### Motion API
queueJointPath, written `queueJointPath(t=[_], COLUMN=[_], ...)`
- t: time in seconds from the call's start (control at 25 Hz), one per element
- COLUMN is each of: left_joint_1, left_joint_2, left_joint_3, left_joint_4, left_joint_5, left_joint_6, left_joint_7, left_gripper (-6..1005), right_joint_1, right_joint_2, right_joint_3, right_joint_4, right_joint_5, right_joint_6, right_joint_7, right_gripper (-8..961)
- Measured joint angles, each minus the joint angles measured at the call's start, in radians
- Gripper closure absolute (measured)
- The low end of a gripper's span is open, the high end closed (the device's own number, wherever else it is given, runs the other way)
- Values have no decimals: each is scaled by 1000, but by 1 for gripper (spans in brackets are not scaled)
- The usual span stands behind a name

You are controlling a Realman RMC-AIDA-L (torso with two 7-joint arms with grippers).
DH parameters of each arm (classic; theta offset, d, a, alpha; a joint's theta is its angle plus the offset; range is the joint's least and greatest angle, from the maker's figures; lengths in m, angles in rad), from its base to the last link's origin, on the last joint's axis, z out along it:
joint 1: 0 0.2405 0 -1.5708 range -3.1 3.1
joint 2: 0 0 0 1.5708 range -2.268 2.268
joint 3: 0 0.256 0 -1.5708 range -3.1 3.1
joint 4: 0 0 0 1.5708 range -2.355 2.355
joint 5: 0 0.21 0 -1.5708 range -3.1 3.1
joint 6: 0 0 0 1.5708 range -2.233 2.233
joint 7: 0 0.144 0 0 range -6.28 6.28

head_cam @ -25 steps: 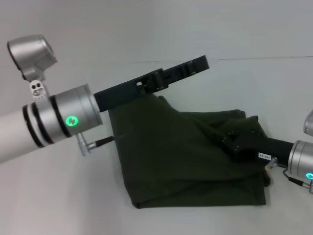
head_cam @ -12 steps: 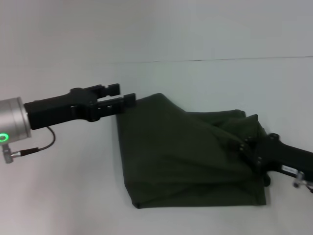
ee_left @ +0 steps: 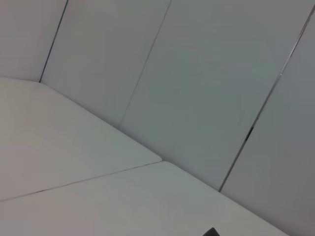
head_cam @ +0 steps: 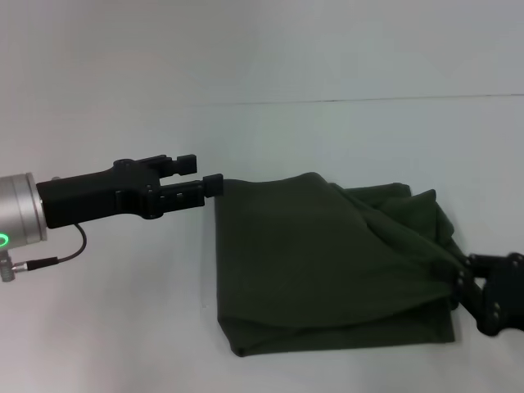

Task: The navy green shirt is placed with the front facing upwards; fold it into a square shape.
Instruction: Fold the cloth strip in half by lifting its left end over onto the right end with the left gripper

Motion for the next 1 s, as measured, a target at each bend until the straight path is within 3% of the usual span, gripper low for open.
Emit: queueJointPath(t=[0.2, 0.4, 0.64, 1.0], left_joint_1=[0, -1, -7, -8], left_joint_2=[-2, -6, -8, -10], left_joint_3=[-1, -1, 1, 4], left_joint_4=[1, 1, 1, -2], left_joint_5=[-1, -6, -3, -6], left_joint_6=[-3, -7, -9, -13], left_joint_7=[0, 1, 1, 1], left_gripper=[238, 238, 238, 238], right_joint_1=[-67, -91, -95, -71], right_joint_2=[5, 5, 4, 2], right_joint_3=[11, 84, 102, 129], right_joint_4=[12, 99, 151, 159], right_joint_5=[-1, -2, -5, -3], right_joint_6=[-51, -14, 81, 97], right_joint_7=[-115, -192, -197, -143], right_gripper=[937, 936, 928, 887])
